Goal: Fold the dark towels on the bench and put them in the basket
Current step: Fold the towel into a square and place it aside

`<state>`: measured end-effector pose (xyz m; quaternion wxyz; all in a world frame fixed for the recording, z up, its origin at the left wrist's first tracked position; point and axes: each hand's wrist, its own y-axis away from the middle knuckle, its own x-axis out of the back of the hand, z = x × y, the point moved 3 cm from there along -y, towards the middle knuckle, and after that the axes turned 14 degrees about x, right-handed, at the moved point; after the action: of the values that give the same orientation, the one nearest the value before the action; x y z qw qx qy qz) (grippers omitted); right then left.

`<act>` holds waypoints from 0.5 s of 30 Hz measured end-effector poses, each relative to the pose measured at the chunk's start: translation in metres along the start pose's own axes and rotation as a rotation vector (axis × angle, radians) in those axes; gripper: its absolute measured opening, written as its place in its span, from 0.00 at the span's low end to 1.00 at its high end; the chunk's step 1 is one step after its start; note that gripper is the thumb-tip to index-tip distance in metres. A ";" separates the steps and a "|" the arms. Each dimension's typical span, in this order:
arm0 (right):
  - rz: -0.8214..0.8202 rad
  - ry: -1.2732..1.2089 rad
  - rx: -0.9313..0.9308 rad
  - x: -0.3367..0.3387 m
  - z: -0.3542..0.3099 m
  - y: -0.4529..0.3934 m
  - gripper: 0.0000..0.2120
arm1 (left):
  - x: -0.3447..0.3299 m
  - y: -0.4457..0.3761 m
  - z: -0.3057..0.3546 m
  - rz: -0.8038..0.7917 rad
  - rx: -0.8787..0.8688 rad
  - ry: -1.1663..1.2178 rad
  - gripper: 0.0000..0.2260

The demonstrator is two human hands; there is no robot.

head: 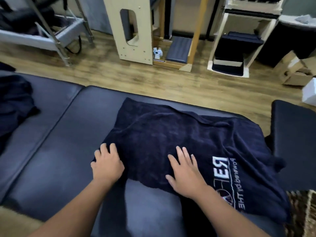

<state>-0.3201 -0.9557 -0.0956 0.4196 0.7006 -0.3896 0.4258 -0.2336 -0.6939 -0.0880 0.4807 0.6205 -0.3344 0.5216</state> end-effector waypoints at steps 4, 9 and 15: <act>-0.056 0.027 0.133 0.006 -0.018 -0.053 0.33 | 0.011 -0.032 -0.042 -0.137 0.202 0.159 0.26; 0.060 0.049 0.138 0.026 -0.025 -0.118 0.21 | 0.019 -0.044 -0.054 -0.225 0.167 0.443 0.08; 0.105 0.025 0.108 0.073 -0.044 -0.213 0.14 | -0.001 -0.055 -0.096 -0.542 -0.010 0.659 0.14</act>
<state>-0.1147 -0.8559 -0.0705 0.3631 0.6956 -0.3969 0.4763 -0.2141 -0.5863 -0.1030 0.6845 0.4839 0.0097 0.5452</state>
